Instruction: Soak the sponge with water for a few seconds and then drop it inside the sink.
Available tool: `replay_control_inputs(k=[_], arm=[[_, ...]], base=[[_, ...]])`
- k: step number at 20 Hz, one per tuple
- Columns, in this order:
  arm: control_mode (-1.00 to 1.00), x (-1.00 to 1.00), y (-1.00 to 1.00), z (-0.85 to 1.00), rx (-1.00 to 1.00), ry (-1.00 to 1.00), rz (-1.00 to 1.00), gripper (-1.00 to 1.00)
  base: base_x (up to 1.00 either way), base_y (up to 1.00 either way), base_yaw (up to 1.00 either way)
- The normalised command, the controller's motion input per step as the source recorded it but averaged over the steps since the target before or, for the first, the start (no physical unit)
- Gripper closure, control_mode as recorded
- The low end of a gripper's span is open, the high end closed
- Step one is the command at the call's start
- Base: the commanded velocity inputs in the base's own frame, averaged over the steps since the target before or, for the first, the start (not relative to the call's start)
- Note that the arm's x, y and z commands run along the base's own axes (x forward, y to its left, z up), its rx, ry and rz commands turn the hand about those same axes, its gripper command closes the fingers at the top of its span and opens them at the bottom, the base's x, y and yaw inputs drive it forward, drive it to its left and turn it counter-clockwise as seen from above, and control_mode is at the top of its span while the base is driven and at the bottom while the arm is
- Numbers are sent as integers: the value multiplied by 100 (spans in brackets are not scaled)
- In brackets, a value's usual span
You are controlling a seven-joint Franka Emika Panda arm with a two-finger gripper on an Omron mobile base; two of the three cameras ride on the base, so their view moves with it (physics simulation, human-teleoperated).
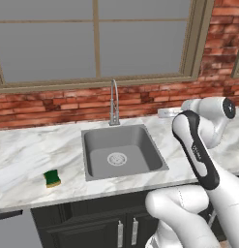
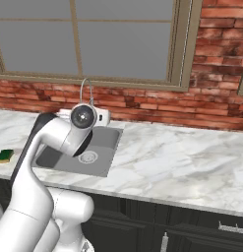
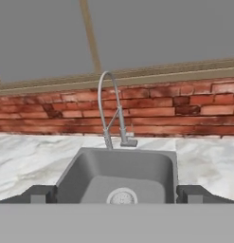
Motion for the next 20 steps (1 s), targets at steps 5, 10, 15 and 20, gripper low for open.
replay_control_inputs(k=[5,10,15,20], arm=[[-100,0,0,0,0,-5,3,-100],[-100,1,0,-2,0,-3,4,-100],[-100,0,0,-11,0,-5,1,-100],[-100,0,0,-24,0,-2,0,-100]], base=[[0,0,0],[0,0,0],[0,0,0],[0,0,0]])
